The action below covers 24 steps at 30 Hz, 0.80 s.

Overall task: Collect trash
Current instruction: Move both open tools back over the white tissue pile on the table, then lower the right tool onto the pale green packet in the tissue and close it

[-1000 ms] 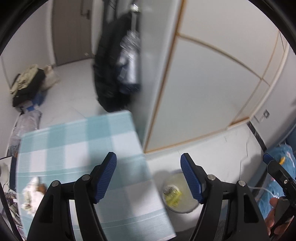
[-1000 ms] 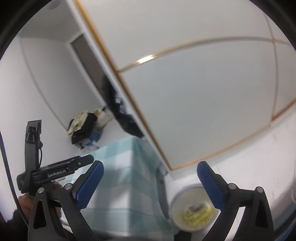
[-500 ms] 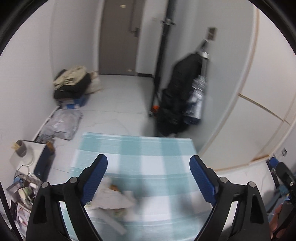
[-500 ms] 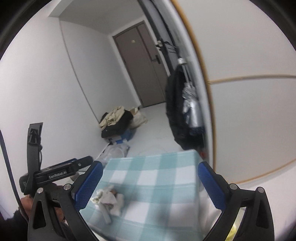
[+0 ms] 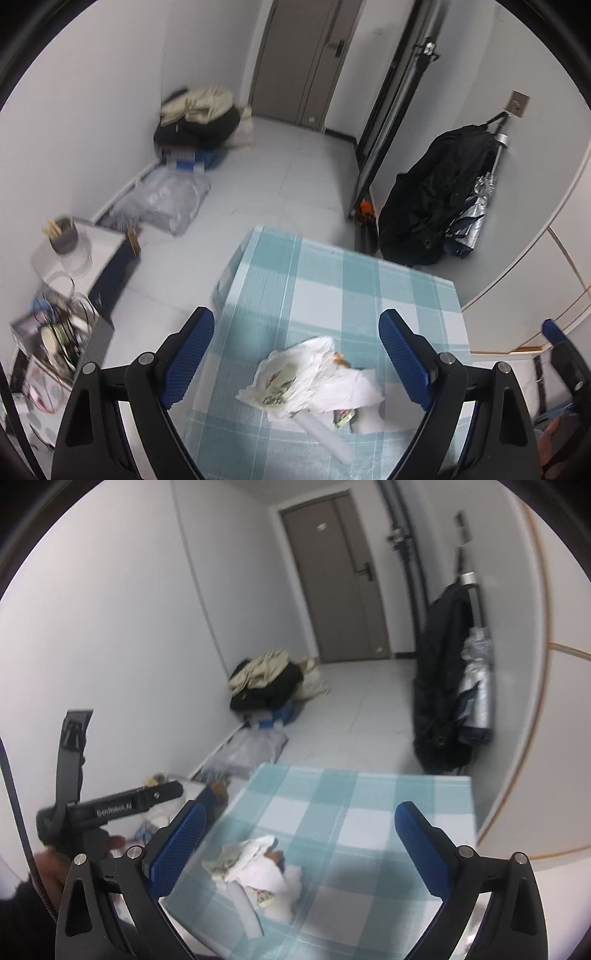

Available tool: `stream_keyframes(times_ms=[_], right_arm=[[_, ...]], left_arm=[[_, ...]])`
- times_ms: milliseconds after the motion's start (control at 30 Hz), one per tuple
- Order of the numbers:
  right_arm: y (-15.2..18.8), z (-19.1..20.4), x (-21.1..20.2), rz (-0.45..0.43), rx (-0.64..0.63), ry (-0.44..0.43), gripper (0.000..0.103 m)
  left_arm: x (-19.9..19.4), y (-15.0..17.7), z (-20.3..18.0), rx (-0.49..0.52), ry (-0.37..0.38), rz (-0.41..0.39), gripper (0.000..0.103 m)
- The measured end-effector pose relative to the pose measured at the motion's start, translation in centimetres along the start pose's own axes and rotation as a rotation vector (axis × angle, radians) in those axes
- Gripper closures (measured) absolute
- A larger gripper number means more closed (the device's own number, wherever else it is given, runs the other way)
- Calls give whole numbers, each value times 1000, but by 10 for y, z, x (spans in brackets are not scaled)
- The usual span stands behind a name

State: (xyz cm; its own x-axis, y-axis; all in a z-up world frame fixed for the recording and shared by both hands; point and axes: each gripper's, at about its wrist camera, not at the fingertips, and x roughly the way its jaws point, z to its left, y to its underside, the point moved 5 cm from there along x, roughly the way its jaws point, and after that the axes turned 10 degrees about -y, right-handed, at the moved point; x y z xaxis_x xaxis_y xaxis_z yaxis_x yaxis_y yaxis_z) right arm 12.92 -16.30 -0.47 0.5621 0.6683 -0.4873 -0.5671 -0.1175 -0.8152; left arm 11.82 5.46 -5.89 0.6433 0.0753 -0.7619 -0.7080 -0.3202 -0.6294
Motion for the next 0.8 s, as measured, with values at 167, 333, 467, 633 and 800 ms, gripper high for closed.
stream_keyframes(times_ms=[167,333,467,633,800], right_arm=[[13,17,46,126,-74,-43,0],[27,31,84,220,-115,-78,0],[43,43,115,288,-114,-117,1],[69,59,152,356,-124,-162,12],[93,65,184,439,-138,-139,28]], left_arm=[[7,4,16,-22,58,53,14],[18,1,45,-131,98,133,14],[18,-4,63,-184,90,125,14],[18,-9,70,-196,70,113,14],[21,-8,71,-177,55,115,14]])
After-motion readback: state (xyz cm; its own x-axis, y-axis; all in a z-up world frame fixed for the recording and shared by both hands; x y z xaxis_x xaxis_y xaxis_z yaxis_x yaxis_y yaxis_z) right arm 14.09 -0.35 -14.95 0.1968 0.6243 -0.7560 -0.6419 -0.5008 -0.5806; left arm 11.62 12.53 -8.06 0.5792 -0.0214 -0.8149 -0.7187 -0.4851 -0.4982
